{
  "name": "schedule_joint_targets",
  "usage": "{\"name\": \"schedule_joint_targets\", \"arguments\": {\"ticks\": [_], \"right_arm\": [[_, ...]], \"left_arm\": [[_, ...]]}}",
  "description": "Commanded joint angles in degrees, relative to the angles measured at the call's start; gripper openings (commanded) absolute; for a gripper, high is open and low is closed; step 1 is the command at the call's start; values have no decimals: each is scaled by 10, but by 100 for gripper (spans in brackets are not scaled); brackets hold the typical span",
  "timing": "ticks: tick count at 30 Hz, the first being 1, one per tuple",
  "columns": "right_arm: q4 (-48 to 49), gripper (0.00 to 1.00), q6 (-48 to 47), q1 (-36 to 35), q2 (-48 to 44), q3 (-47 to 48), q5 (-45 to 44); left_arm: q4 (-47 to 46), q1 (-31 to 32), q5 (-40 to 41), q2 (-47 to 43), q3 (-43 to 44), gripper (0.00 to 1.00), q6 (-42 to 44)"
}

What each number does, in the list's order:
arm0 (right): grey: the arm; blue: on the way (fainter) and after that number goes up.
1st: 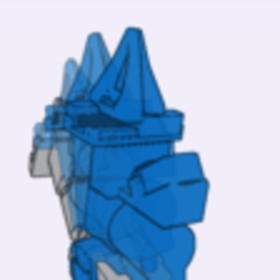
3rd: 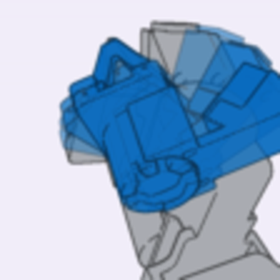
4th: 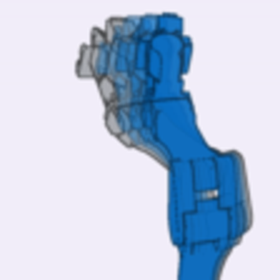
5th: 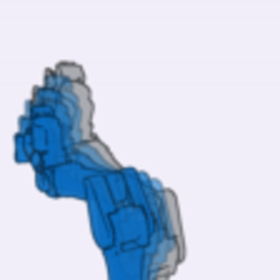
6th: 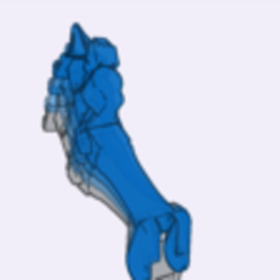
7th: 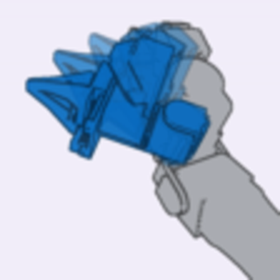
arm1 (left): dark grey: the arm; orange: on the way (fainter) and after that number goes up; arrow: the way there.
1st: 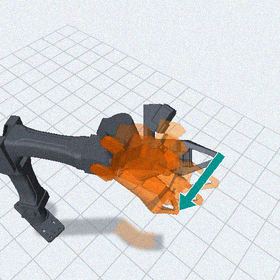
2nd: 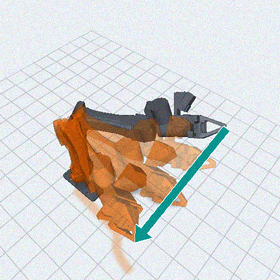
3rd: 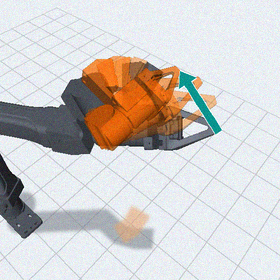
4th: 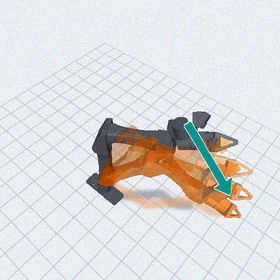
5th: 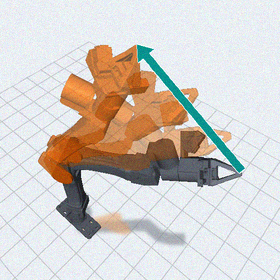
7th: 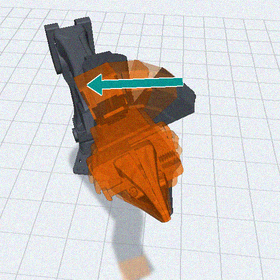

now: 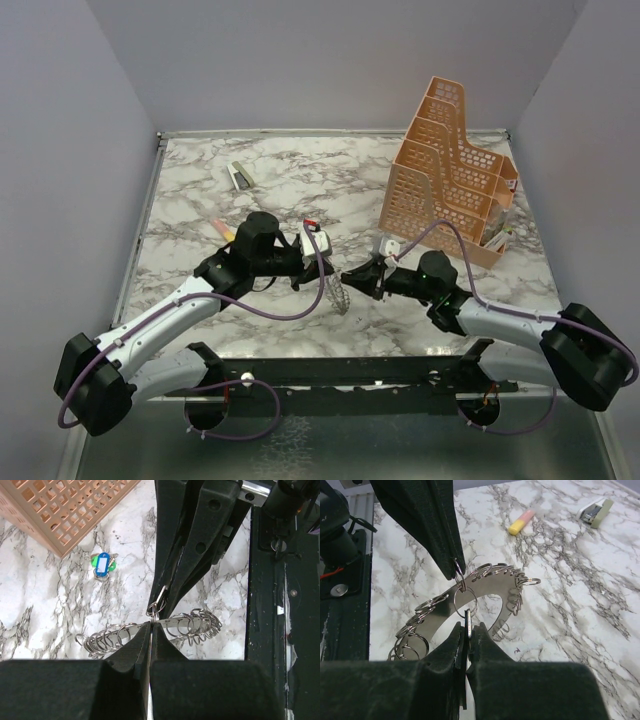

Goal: Remove the keys from the keyring

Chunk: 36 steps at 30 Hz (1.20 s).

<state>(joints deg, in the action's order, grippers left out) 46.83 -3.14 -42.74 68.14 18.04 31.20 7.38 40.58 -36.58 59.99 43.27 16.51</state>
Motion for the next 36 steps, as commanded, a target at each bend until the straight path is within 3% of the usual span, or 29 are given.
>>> {"name": "schedule_joint_targets", "arguments": {"ticks": [1,12,36], "right_arm": [[-42,0,-24,0,-36,-4,-31],[-138,1,-52,0,-98,26,-39],[-231,1,-60,0,-109,86,-18]], "left_arm": [[-17,-2,7,-13,3,0,-3],[-14,-1,6,-6,5,0,-6],[13,17,3,9,14,0,7]]}}
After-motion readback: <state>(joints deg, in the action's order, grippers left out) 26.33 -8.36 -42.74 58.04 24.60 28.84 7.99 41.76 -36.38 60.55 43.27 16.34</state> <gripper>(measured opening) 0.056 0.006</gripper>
